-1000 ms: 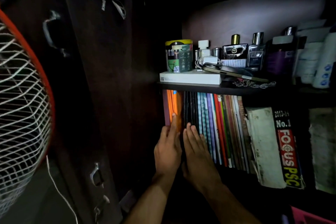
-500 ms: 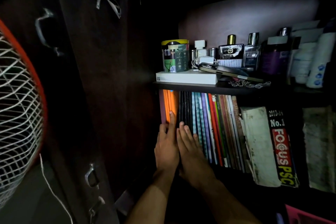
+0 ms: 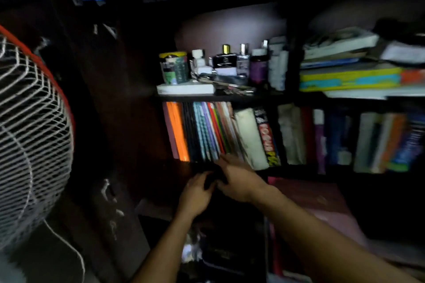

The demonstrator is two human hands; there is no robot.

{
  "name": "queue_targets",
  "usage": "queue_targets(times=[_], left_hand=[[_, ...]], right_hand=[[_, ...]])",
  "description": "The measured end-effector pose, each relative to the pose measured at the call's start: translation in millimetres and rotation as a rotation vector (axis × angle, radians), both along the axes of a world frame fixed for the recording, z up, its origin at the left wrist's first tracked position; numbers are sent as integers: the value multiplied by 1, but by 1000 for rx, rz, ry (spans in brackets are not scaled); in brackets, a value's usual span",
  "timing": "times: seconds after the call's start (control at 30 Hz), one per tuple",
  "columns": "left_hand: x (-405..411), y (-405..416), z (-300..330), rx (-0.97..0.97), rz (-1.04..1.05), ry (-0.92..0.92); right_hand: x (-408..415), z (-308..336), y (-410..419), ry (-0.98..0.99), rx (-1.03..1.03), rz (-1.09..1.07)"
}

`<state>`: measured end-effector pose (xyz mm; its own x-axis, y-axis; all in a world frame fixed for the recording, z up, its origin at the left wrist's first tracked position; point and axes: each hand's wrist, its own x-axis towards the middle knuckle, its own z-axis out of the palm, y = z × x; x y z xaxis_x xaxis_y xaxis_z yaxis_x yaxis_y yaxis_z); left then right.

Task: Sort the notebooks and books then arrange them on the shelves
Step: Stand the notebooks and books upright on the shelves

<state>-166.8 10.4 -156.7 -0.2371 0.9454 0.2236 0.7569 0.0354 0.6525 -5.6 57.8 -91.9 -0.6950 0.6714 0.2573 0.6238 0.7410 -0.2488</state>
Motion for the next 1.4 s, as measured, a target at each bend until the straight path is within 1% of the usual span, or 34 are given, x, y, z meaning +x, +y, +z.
queue_targets(times=[0.07, 0.17, 0.23, 0.3, 0.37, 0.4, 0.5, 0.57, 0.63, 0.73, 0.8, 0.9, 0.97, 1.03, 1.1, 1.17, 1.2, 1.27, 1.37, 1.4], left_hand=[[38, -18, 1, -51, -4, 29], [102, -49, 7, -62, -57, -41], [135, -63, 9, -83, -57, 14], [161, -79, 12, -110, -40, 76], [177, -87, 13, -95, -13, 77], [181, -90, 14, -90, -4, 73], [184, -92, 18, -125, -8, 66], [186, -93, 21, -143, -15, 59], [191, -95, 24, -142, -18, 140], [210, -96, 27, -142, -20, 349], [224, -90, 30, -145, -66, 401], [240, -76, 32, -174, -191, 380], [250, -64, 32, -164, -301, 365], [262, -44, 30, -125, -437, 321], [271, -14, 24, -64, -599, 229], [279, 15, 18, -69, -777, 65], [282, 22, 14, -106, -844, -36], [279, 25, 11, -181, -894, -282], [261, 23, 14, -197, -851, -656], [254, 20, 17, -174, -800, -709]], right_hand=[[52, 5, -29, 7, -24, -128], [135, 11, -70, -49, -5, -440], [177, 8, -85, -59, -97, -638], [213, -4, -100, -7, -258, -759], [230, -18, -111, 72, -409, -765], [232, -24, -113, 108, -445, -753], [229, -25, -119, 195, -480, -767], [229, -18, -120, 290, -527, -769], [237, -14, -120, 376, -555, -796], [256, -18, -117, 493, -573, -863], [271, -20, -118, 631, -560, -901], [291, -10, -132, 849, -509, -897], [307, -8, -139, 951, -478, -898], [324, -11, -145, 1024, -414, -924], [333, -18, -147, 1079, -279, -970], [330, -22, -146, 1110, -148, -1017], [326, -23, -146, 1133, -105, -1044], [315, -23, -141, 1161, -46, -1054], [292, -16, -132, 1253, -145, -988], [286, -15, -129, 1254, -197, -952]])
